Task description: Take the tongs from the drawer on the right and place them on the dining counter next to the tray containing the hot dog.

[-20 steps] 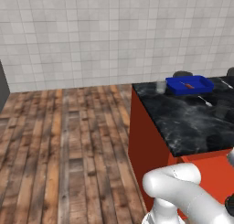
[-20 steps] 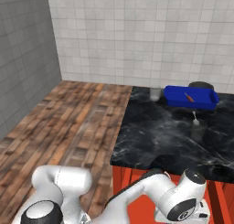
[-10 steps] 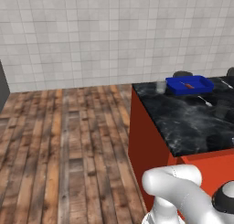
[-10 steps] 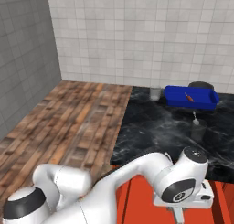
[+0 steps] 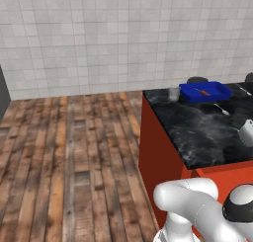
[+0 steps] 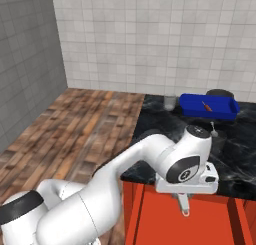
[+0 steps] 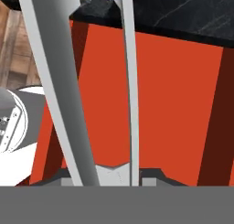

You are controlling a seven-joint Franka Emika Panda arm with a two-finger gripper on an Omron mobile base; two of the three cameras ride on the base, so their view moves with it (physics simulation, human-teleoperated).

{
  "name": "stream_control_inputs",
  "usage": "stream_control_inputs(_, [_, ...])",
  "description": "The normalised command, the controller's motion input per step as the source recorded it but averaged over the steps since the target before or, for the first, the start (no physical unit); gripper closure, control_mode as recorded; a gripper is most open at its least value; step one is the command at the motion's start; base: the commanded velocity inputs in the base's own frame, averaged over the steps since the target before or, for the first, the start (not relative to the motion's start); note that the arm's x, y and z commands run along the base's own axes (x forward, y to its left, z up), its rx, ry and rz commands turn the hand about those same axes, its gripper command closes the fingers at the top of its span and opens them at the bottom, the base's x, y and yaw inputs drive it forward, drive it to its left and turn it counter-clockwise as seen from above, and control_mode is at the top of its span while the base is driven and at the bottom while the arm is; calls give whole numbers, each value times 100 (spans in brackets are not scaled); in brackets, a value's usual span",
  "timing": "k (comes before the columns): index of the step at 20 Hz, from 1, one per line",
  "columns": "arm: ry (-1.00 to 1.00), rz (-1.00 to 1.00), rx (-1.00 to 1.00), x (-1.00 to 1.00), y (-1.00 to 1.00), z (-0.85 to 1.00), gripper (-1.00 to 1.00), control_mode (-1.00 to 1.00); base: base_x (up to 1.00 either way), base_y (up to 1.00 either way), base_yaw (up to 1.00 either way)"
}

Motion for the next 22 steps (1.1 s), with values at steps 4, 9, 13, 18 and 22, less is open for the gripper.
stream_control_inputs(4, [0,3,0,44,40,11,100,-100,0,0,0])
stream_control_inputs(9, [0,1,0,28,31,7,100,-100,0,0,0])
stream_control_inputs(13, [0,0,0,37,33,2,100,-100,0,0,0])
stream_control_inputs(18, [0,0,0,46,33,0,100,-100,0,0,0])
stream_control_inputs(22, [7,0,0,44,30,1,100,-100,0,0,0])
